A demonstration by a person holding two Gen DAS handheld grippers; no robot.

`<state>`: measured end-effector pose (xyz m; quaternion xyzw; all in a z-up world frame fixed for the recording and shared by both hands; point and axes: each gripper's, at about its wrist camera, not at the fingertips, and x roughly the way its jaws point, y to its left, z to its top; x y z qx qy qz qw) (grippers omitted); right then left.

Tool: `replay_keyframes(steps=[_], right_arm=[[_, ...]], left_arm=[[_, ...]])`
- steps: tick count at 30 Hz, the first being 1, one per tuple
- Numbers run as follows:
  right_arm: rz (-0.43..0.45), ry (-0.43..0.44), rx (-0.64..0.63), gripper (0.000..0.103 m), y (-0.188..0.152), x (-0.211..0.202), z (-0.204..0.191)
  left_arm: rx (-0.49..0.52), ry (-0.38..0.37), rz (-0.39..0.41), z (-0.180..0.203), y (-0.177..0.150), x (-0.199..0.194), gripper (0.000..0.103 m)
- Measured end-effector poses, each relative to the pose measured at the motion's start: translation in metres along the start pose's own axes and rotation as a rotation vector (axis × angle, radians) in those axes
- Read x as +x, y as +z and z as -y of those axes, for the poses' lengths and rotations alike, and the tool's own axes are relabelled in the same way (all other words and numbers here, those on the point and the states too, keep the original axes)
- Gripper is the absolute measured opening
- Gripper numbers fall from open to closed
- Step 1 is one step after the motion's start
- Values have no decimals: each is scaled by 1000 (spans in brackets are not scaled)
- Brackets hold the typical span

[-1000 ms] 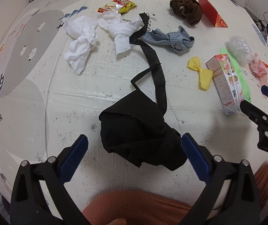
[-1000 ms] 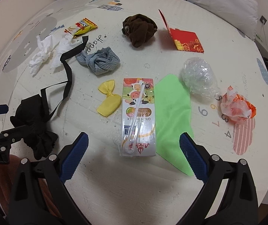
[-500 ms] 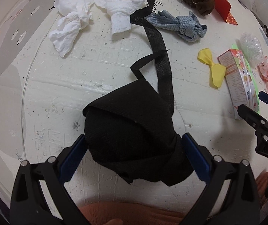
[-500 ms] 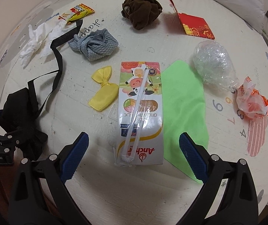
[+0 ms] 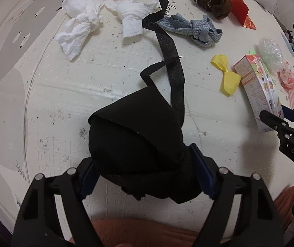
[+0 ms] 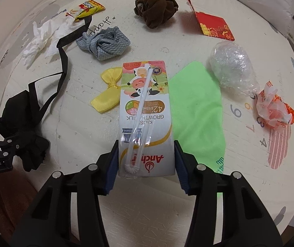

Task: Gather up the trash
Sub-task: 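Carry the black bra and milk carton with both tools to the grey bin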

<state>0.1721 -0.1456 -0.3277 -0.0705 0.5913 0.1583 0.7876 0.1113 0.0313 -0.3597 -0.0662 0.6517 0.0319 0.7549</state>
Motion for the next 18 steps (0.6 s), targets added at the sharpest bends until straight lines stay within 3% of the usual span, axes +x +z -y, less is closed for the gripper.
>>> replay_keyframes(steps=[9,18], right_arm=[[69,16,51,47,-6,-40,6],[193,-4,104,47,-34,-112,25]], left_arm=[[31,29,71,3,-5,-41,78],[123,44,206,48,-24,-102,78]])
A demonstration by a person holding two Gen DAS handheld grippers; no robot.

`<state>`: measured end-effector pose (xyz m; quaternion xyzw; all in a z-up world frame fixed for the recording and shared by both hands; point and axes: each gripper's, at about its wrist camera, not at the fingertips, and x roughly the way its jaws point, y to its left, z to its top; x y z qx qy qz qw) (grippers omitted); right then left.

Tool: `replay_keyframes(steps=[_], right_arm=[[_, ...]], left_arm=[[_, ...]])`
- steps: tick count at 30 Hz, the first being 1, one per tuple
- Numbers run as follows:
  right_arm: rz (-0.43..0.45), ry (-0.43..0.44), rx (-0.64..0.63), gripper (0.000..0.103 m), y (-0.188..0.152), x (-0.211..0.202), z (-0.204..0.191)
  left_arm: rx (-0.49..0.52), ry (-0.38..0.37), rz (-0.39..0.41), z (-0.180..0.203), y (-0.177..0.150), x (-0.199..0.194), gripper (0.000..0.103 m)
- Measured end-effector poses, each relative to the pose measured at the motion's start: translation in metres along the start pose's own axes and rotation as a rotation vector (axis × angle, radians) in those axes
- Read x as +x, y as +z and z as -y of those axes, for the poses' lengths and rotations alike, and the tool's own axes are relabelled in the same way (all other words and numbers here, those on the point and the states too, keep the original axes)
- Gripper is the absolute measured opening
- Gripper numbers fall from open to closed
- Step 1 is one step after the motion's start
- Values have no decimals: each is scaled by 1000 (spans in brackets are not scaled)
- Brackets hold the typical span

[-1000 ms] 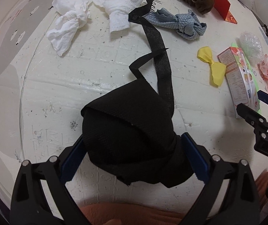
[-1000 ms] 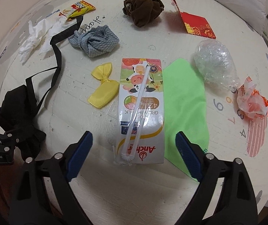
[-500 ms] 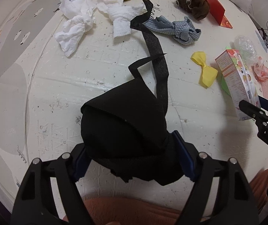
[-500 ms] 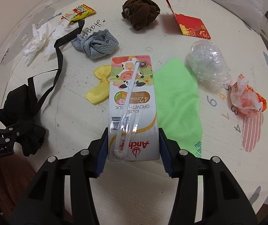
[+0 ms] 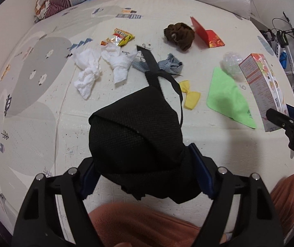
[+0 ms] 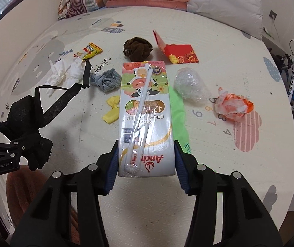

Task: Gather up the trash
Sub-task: 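Carry the black bra and milk carton with both tools to the grey bin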

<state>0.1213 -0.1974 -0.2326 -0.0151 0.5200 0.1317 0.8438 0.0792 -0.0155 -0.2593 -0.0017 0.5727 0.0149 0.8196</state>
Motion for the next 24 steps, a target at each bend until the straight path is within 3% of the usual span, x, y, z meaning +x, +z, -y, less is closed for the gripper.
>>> replay_keyframes(steps=[12,24], right_arm=[[172,-89,151,47,-62,-117,72],[311,-298,392,47,-160,-223,195]], left_arm=[[198,-43,188,107,0,-82,78],[477,-174,320,265,-10,-136,78]])
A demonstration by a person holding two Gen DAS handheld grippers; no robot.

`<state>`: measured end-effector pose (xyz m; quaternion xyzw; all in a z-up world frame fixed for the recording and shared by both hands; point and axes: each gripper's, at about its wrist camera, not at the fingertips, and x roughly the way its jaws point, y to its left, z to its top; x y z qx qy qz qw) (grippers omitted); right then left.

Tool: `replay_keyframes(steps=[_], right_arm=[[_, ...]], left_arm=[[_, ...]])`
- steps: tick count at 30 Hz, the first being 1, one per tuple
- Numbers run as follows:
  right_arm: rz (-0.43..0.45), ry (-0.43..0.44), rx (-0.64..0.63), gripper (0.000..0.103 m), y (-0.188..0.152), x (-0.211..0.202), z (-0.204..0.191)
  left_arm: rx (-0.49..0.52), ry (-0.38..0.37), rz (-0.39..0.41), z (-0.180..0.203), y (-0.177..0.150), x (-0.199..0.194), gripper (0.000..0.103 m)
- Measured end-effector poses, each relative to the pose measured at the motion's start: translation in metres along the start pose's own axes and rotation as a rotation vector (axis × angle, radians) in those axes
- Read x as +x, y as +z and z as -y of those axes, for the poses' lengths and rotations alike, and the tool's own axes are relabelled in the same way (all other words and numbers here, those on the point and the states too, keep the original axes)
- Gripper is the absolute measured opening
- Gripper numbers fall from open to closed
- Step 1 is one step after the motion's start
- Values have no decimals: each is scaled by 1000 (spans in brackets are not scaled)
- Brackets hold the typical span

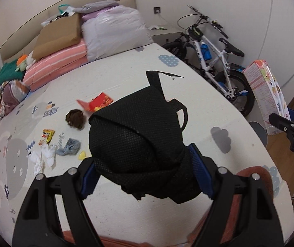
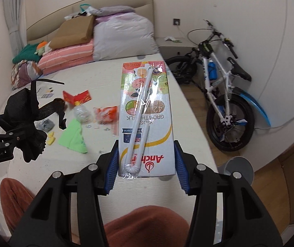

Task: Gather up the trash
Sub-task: 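Carry the black bra and milk carton with both tools to the grey bin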

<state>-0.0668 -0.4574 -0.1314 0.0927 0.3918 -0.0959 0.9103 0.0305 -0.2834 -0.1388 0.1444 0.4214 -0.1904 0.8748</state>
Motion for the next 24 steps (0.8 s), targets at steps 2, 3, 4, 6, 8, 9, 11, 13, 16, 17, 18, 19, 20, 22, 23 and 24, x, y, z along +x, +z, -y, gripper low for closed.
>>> replay_keyframes(steps=[2,3,4,6,8,9,11,13,16,17,18,19,20,22,23,24], right_arm=[[13,-43,42,47,-4,-9,33],[20,-65,63,47,-6,-14,49],[26,-88,84,47,-8,-18,65],[36,-126,125,47,-14,-27,94],[46,-163,162,47,-20,-34,122],[50,-184,177,47,-24,-38,135],[56,-219,207,47,-29,-44,161],[60,-246,238,47,-36,-49,183],[59,-283,279,47,-44,-50,213],[58,-294,290,47,-48,-50,225],[56,-305,303,47,-51,-48,234],[58,-314,315,47,-54,-44,243],[58,-322,328,47,-56,-39,251],[52,-335,352,47,-63,-27,266],[46,-342,364,47,-66,-19,273],[36,-348,376,47,-70,-10,280]], left_arm=[[44,-26,19,27,12,0,78],[65,-40,27,41,18,1,78],[85,-55,35,54,24,3,78],[122,-94,47,82,33,4,78],[161,-127,56,108,42,8,78],[181,-143,61,122,46,10,78],[217,-173,68,148,55,14,78],[249,-204,73,175,63,18,78],[290,-256,77,210,75,29,78],[302,-272,77,221,78,33,78],[315,-288,77,229,81,39,78],[326,-302,77,238,82,44,79],[333,-313,77,248,84,51,79],[342,-341,69,267,87,66,79],[347,-357,65,277,88,73,79],[354,-368,61,287,90,80,79]])
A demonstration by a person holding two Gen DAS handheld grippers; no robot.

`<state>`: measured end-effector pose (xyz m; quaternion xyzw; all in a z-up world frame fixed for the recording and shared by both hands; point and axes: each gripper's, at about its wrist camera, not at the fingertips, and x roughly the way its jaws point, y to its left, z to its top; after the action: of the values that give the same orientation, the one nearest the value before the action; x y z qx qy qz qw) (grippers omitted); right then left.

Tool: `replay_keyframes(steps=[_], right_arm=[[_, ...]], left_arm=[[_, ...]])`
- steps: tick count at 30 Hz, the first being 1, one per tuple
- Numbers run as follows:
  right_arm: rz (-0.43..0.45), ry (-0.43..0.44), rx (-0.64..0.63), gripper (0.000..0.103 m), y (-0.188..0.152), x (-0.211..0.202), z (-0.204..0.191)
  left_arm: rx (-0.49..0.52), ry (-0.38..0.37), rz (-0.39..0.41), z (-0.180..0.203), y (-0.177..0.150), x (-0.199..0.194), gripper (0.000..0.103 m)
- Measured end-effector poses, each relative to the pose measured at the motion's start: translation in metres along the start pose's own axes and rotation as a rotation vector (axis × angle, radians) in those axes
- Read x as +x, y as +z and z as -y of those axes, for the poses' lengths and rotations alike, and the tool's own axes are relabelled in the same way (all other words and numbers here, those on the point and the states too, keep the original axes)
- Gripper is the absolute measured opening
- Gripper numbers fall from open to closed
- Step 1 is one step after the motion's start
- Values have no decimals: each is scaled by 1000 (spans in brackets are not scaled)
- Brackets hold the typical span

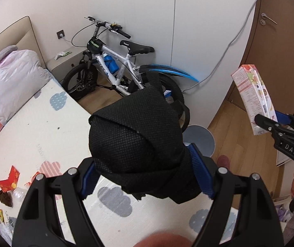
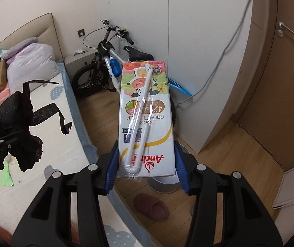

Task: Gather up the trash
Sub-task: 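Carry the black bra and milk carton with both tools to the grey bin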

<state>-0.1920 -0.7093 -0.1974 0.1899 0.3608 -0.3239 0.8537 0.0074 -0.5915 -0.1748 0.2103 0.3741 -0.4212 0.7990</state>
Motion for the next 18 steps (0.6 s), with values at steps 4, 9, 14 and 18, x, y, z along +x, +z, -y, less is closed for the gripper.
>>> replay_keyframes(steps=[4,9,14,18], right_arm=[[-56,-31,51,47,-13,52,20],[-86,-63,136,47,-30,117,43],[-78,-97,242,47,-43,171,65],[-38,-102,263,53,-48,196,75]], left_arm=[[43,-37,-7,20,11,39,79],[101,-82,-20,40,21,91,79],[128,-87,-48,49,27,144,79],[115,-111,-90,49,30,177,79]])
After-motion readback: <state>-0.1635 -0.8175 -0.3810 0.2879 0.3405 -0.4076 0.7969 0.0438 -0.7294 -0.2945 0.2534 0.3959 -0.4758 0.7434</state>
